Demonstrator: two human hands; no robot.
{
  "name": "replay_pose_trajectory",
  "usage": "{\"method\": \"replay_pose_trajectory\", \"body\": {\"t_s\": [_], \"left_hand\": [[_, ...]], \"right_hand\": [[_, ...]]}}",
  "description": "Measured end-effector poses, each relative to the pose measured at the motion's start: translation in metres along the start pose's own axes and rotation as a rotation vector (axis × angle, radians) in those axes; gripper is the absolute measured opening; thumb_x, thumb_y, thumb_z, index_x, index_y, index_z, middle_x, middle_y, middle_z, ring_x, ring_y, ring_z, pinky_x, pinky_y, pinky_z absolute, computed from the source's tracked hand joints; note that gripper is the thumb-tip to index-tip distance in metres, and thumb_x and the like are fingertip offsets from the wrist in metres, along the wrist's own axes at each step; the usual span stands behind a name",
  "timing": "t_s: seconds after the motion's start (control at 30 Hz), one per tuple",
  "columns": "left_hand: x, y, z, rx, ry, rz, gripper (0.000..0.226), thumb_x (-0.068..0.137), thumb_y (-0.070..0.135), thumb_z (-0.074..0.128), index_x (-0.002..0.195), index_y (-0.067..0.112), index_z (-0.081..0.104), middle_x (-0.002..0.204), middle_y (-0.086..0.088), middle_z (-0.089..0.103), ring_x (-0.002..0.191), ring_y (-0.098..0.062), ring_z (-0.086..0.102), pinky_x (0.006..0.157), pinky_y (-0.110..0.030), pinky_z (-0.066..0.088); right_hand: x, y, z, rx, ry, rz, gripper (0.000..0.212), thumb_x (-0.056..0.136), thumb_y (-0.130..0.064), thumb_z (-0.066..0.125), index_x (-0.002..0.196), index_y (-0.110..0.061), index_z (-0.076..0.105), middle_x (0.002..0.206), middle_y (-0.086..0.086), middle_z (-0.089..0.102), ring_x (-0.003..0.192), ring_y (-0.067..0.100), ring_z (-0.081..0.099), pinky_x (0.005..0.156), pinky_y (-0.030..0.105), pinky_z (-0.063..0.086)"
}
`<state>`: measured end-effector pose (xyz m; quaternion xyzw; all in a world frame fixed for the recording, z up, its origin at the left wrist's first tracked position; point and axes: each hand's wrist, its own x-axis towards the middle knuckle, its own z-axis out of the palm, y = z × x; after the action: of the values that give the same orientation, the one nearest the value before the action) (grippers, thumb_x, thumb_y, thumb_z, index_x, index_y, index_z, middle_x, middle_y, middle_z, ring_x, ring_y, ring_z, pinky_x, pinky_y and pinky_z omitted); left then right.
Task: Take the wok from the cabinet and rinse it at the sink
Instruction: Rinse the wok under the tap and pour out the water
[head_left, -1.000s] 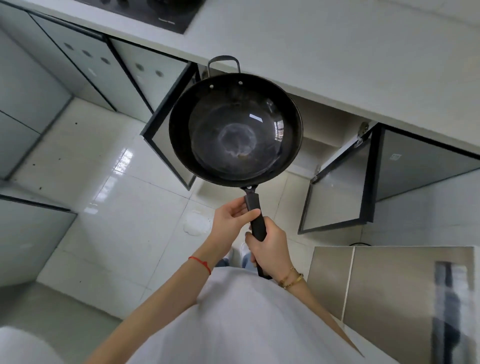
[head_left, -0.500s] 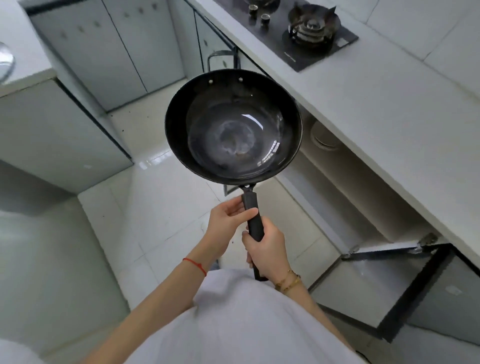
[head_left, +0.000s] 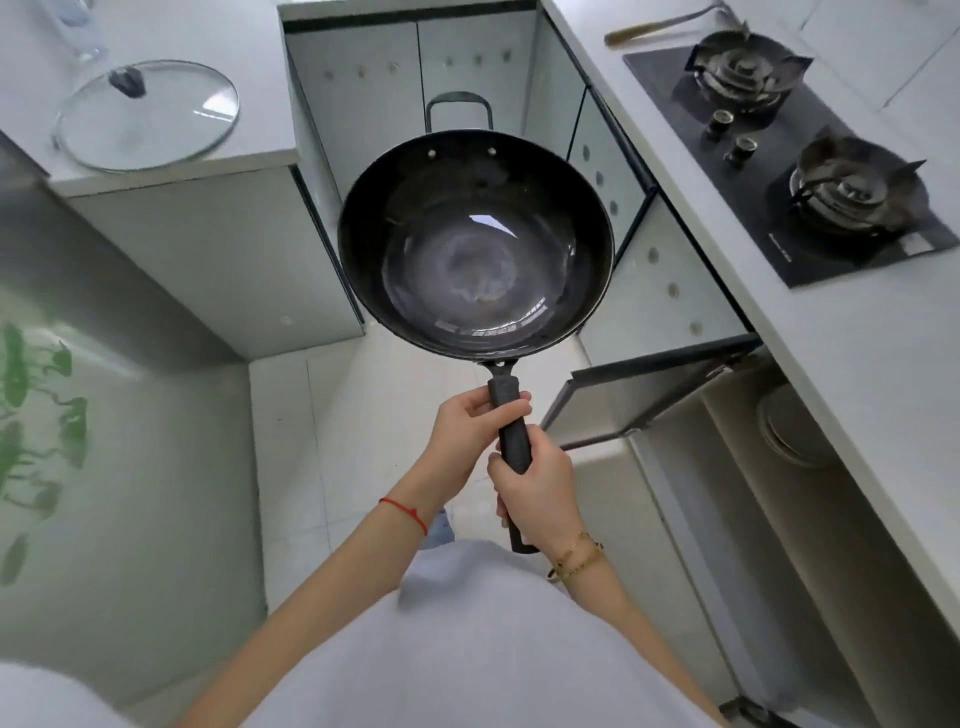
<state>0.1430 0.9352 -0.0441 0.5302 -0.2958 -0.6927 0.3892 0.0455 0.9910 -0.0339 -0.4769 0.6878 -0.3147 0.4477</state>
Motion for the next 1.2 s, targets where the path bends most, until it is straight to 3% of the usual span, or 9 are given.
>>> {"method": "replay_pose_trajectory", "body": {"t_s": [0.07,0.23,0.43,0.5,0.57,0.8,0.97,1.07,1.2], "left_hand": [[0.032,0.030,-0.015,-0.007,0.019,0.008,0.022,0.081,0.009,0.076,0.103,0.010,0.072,0.103,-0.002,0.077,0.103,-0.018,0.070,0.101,-0.037,0.052],[0.112,0.097,-0.058,-0.022,0.020,0.048,0.026,0.081,0.010,0.076,0.107,0.008,0.071,0.105,-0.003,0.076,0.105,-0.019,0.069,0.102,-0.038,0.051],[0.199,0.156,-0.080,-0.042,0.016,0.055,0.025,0.082,0.012,0.076,0.106,0.010,0.072,0.107,-0.002,0.076,0.106,-0.019,0.068,0.101,-0.036,0.050],[0.231,0.173,-0.081,-0.051,0.024,0.051,0.023,0.082,0.011,0.076,0.105,0.009,0.072,0.106,-0.002,0.076,0.103,-0.017,0.068,0.100,-0.035,0.051],[0.264,0.191,-0.080,-0.059,0.035,0.056,0.020,0.083,0.009,0.075,0.103,0.009,0.073,0.104,-0.004,0.076,0.100,-0.018,0.068,0.099,-0.034,0.051],[0.407,0.268,-0.058,-0.137,0.085,0.102,0.012,0.084,0.004,0.072,0.094,0.009,0.075,0.099,-0.006,0.075,0.095,-0.018,0.066,0.102,-0.039,0.048],[0.507,0.339,-0.037,-0.203,0.116,0.140,0.015,0.084,0.002,0.071,0.099,0.006,0.073,0.102,-0.005,0.075,0.097,-0.017,0.066,0.096,-0.033,0.052],[0.559,0.375,-0.035,-0.204,0.146,0.160,0.018,0.084,0.003,0.071,0.103,0.003,0.072,0.102,-0.005,0.075,0.096,-0.016,0.067,0.093,-0.032,0.053],[0.619,0.416,-0.044,-0.244,0.169,0.161,0.017,0.084,0.002,0.071,0.101,0.004,0.072,0.103,-0.005,0.076,0.097,-0.017,0.069,0.094,-0.033,0.053]], "right_hand": [[0.038,-0.027,0.014,-0.023,-0.011,-0.009,0.018,0.079,-0.014,0.059,0.073,-0.026,0.047,0.058,0.004,0.052,0.053,0.040,0.059,0.046,0.040,0.052],[0.126,-0.088,0.048,-0.010,-0.057,-0.030,0.007,0.084,-0.007,0.058,0.084,-0.005,0.051,0.059,0.009,0.052,0.036,0.021,0.056,0.037,0.033,0.047],[0.222,-0.136,0.064,-0.005,-0.086,-0.037,0.008,0.085,-0.006,0.058,0.086,-0.002,0.052,0.060,0.009,0.052,0.035,0.014,0.054,0.037,0.029,0.046],[0.257,-0.146,0.065,-0.042,-0.088,-0.049,0.008,0.085,-0.005,0.059,0.087,0.000,0.054,0.061,0.005,0.051,0.036,0.006,0.052,0.038,0.018,0.041],[0.296,-0.155,0.065,-0.082,-0.080,-0.070,0.006,0.084,-0.008,0.060,0.086,-0.004,0.056,0.063,0.004,0.052,0.040,0.003,0.053,0.039,0.014,0.040],[0.458,-0.204,0.046,-0.079,-0.131,-0.139,0.005,0.085,-0.003,0.059,0.085,-0.001,0.055,0.057,0.001,0.049,0.035,0.005,0.051,0.036,0.012,0.035],[0.578,-0.252,0.025,-0.055,-0.152,-0.198,0.018,0.083,-0.008,0.058,0.073,-0.016,0.046,0.053,0.000,0.051,0.035,0.022,0.055,0.037,0.025,0.039],[0.639,-0.274,0.026,-0.040,-0.164,-0.215,0.015,0.077,-0.017,0.057,0.070,-0.023,0.045,0.054,-0.003,0.050,0.046,0.036,0.057,0.042,0.029,0.042],[0.712,-0.300,0.036,-0.052,-0.170,-0.243,0.010,0.076,-0.022,0.057,0.071,-0.024,0.048,0.055,-0.004,0.052,0.051,0.035,0.058,0.045,0.038,0.049]]}}
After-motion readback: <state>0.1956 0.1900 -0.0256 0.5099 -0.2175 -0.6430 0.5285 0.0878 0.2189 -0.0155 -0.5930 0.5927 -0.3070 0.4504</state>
